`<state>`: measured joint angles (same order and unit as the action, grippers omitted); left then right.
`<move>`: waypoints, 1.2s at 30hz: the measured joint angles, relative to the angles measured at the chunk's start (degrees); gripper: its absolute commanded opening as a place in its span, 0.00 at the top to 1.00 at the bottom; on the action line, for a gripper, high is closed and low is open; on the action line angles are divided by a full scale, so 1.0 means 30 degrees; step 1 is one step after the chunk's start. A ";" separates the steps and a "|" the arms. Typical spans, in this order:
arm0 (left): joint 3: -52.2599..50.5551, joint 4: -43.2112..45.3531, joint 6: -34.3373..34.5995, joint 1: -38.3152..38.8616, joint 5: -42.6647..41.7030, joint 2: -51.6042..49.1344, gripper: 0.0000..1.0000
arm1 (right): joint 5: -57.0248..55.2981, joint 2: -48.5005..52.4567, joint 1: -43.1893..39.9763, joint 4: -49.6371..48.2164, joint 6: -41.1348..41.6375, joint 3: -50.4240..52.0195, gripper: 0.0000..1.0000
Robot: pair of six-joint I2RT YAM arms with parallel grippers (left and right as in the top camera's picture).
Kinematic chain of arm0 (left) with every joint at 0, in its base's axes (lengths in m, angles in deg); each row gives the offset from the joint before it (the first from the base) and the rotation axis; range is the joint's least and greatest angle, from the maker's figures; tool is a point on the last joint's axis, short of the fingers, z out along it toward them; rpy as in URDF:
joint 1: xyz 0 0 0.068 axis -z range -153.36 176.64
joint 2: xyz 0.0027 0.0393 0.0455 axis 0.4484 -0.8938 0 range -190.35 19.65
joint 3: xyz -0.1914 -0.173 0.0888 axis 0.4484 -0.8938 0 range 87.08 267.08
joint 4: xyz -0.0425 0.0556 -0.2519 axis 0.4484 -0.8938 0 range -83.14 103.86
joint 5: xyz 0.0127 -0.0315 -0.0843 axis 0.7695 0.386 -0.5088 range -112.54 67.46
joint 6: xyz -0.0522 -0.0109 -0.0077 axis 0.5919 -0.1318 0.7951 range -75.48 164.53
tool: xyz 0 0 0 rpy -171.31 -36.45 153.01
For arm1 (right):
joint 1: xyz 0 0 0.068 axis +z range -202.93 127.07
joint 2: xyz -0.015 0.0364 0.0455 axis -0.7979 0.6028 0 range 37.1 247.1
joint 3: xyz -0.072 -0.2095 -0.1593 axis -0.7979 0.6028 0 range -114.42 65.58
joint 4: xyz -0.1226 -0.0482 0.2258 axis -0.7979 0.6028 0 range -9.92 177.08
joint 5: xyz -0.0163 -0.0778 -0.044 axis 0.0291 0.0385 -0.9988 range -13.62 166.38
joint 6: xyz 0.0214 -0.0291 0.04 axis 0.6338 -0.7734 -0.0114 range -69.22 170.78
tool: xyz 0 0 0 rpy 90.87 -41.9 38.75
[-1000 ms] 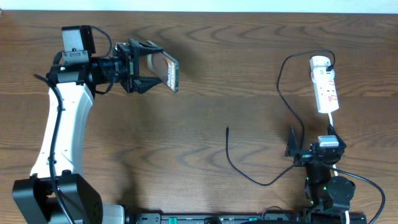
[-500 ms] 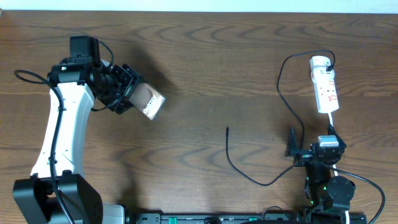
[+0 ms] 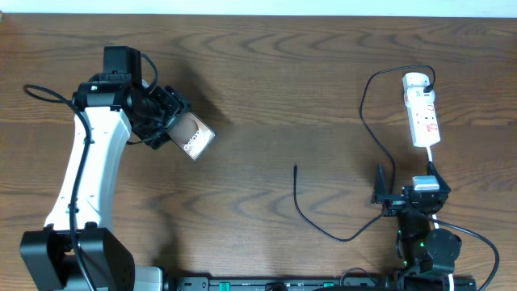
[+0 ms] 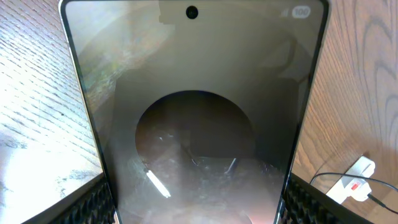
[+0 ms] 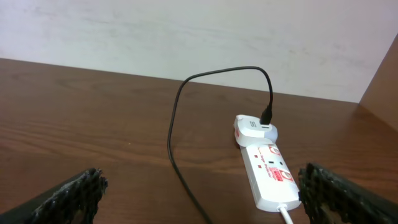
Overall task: Plug charger to phone and switch on socket
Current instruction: 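Swing the right gripper toward the phone held by the left gripper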
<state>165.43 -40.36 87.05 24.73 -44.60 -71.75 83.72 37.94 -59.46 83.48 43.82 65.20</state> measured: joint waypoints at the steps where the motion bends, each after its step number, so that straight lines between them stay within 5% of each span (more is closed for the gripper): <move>1: 0.0000 0.0000 -0.0007 0.0000 0.0000 0.0000 0.93 | 0.0036 0.0000 0.0000 0.0007 0.0000 0.0000 0.01; 12: 0.0000 0.0007 -0.0131 0.0000 -0.0109 0.0000 0.93 | 0.3599 0.0007 0.0000 -0.4422 0.3949 -0.0036 0.01; 17: 0.0000 0.0073 -0.0124 0.0000 -0.0146 0.0000 0.93 | 0.4605 0.0233 0.0007 -0.4007 0.5770 -0.1253 0.01; 27: 0.0000 0.0153 -0.0131 0.0000 -0.0168 0.0000 0.93 | 0.7249 0.7614 0.0000 0.1362 0.6747 -0.9704 0.01; 36: 0.0000 0.0160 -0.0131 0.0000 -0.0168 0.0007 0.93 | 1.2648 1.8265 0.0510 1.2626 0.5974 -1.8972 0.01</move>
<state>165.43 -39.88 86.65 24.73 -45.10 -71.73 121.66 92.74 -57.93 121.36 61.75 8.28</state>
